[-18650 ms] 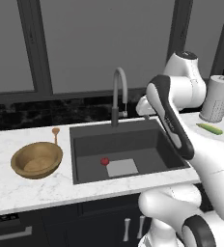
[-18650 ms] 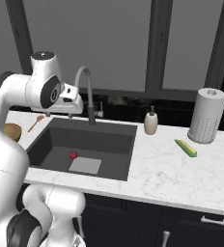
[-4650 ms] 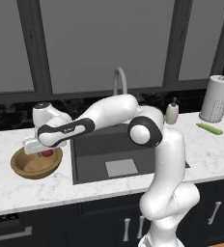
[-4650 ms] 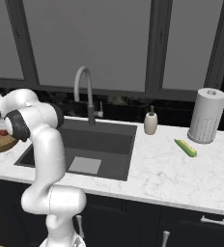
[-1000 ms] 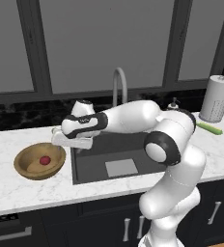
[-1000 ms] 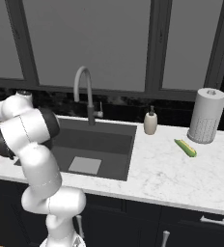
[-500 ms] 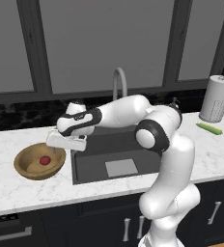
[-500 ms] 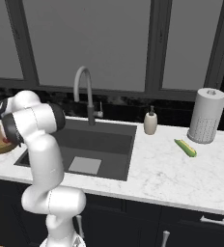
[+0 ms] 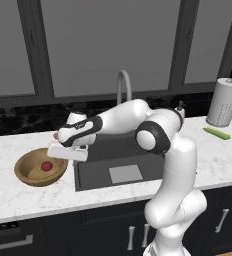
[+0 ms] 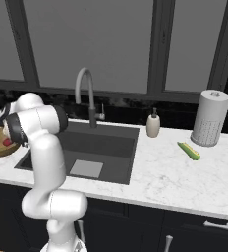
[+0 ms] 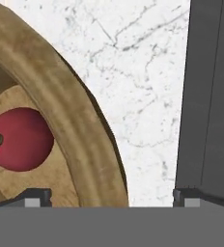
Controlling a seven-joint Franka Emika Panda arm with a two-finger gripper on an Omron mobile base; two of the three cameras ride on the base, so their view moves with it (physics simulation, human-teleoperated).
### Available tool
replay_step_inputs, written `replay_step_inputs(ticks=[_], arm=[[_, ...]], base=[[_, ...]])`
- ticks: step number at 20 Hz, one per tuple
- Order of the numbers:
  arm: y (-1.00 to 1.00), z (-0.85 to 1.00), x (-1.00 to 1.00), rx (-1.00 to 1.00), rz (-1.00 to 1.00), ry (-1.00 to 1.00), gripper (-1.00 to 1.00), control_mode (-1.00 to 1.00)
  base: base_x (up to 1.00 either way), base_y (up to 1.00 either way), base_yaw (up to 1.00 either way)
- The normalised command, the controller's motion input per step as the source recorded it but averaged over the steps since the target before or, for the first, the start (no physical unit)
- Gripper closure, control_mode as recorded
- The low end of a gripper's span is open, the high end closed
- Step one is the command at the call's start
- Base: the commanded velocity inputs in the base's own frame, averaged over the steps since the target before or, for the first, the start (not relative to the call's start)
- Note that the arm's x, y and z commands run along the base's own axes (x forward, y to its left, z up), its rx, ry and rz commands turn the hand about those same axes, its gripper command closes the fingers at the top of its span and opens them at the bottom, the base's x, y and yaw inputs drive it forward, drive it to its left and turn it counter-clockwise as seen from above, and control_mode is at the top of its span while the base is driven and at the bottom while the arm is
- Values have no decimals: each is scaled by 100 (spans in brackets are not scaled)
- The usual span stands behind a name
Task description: Pick the tomato from the sink and place it in the bowl. Then pick the bowl and place it in the microwave. Then close the microwave door and press the start button.
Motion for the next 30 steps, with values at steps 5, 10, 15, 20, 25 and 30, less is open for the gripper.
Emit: replay_step_inputs(ticks=[5, 10, 15, 20, 25, 30], arm=[[19, -13, 0, 0, 0, 0, 100, -100], [13, 0, -9, 0, 0, 0, 100, -100], [1, 0, -41, 0, -2, -1, 100, -100], [-13, 31, -54, 3, -16, -1, 100, -100], [-46, 47, -50, 11, -20, -5, 100, -100], [-45, 71, -61, 10, -14, -7, 100, -100]], base=[[0, 0, 0], [0, 0, 0], [0, 0, 0], [0, 0, 0], [0, 0, 0], [0, 0, 0]])
